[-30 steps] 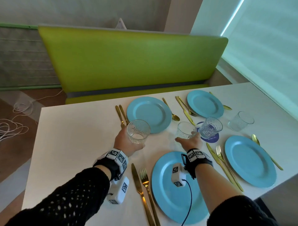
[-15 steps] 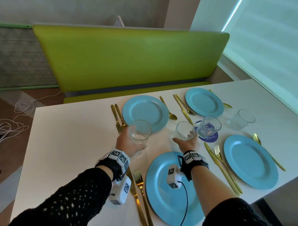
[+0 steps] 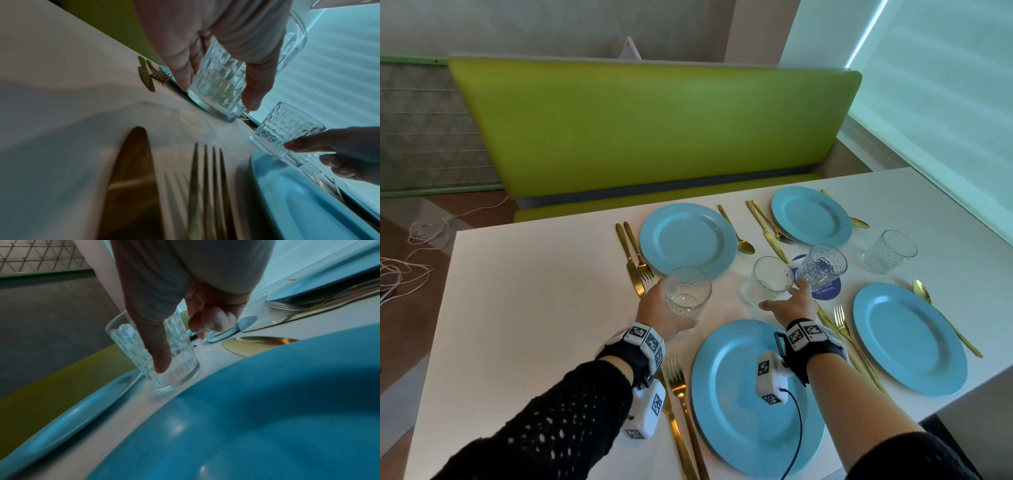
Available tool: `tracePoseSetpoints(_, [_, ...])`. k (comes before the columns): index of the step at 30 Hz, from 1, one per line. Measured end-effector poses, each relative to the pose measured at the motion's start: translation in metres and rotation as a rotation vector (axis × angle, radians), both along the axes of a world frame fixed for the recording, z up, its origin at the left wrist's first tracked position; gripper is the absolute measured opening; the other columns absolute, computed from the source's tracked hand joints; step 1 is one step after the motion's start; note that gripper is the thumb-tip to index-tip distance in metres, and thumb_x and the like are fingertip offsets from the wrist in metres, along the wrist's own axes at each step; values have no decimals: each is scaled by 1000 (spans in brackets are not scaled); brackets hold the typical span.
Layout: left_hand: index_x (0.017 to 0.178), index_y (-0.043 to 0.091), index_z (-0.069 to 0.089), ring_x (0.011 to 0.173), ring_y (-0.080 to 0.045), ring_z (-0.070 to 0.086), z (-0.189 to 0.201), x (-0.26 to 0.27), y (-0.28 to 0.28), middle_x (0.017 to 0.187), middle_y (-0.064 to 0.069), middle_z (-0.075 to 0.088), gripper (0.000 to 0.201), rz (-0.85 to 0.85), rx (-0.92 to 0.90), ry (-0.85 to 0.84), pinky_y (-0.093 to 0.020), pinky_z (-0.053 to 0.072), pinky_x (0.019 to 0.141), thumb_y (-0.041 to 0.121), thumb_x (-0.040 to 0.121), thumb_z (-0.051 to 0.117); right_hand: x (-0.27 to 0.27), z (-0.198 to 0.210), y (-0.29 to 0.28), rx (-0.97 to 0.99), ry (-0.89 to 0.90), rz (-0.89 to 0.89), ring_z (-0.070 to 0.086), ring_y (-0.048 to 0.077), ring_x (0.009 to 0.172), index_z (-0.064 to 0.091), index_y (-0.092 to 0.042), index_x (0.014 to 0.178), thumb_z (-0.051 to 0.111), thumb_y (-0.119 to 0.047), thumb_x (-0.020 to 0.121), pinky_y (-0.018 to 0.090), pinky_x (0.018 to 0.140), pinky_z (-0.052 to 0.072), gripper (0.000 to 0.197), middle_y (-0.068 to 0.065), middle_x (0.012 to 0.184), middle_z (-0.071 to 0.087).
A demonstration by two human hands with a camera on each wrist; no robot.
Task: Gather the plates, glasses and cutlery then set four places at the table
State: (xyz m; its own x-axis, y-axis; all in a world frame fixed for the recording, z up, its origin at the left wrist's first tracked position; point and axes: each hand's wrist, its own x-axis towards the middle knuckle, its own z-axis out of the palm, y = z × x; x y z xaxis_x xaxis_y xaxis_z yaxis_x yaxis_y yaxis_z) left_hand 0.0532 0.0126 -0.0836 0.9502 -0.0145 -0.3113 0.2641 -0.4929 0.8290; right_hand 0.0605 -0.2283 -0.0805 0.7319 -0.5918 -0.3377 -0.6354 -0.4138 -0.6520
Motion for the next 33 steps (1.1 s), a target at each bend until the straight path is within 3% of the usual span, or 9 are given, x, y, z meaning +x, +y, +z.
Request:
tracePoseSetpoints(13, [132, 14, 47, 119, -20, 55, -12, -1, -2, 128, -4, 59, 84, -74, 90, 79, -15, 37, 87, 16, 59, 88, -13, -2, -20, -53, 16, -12, 50, 26, 127, 28, -18, 143, 81, -12, 68, 39, 109, 37, 92, 6, 137, 53])
tracePoseSetpoints(16, [135, 13, 44, 123, -21, 52, -10, 2, -4, 132, -4, 57, 88, -109, 109, 89, -19, 39, 96, 16, 59, 88, -17, -1, -23, -50, 13, -14, 49, 26, 127, 27, -19, 144, 81, -12, 68, 39, 108, 38, 93, 6, 137, 53])
tracePoseSetpoints(19, [136, 13, 43, 127, -21, 50, -9, 5, -6, 135, -5, 55, 93, -132, 119, 98, -24, 39, 103, 17, 56, 90, -21, 1, -23, -61, 18, -15, 48, 25, 128, 29, -20, 143, 81, -13, 68, 38, 106, 39, 91, 5, 136, 54])
tracePoseSetpoints(28, [143, 14, 30, 130, -26, 45, -9, 8, -10, 140, -9, 48, 105, -126, 105, 145, -32, 39, 107, 22, 56, 89, -38, 20, -19, -69, 11, -40, 47, 21, 128, 34, -19, 141, 77, -13, 72, 29, 104, 36, 81, 4, 136, 54])
tracePoseSetpoints(33, [134, 10, 41, 124, -23, 51, 4, 8, -2, 131, -4, 55, 105, -136, 64, 102, -36, 43, 105, 28, 44, 92, -60, 44, -9, -92, -52, -94, 48, 22, 127, 41, -19, 134, 72, -13, 74, 28, 104, 36, 69, 4, 134, 56])
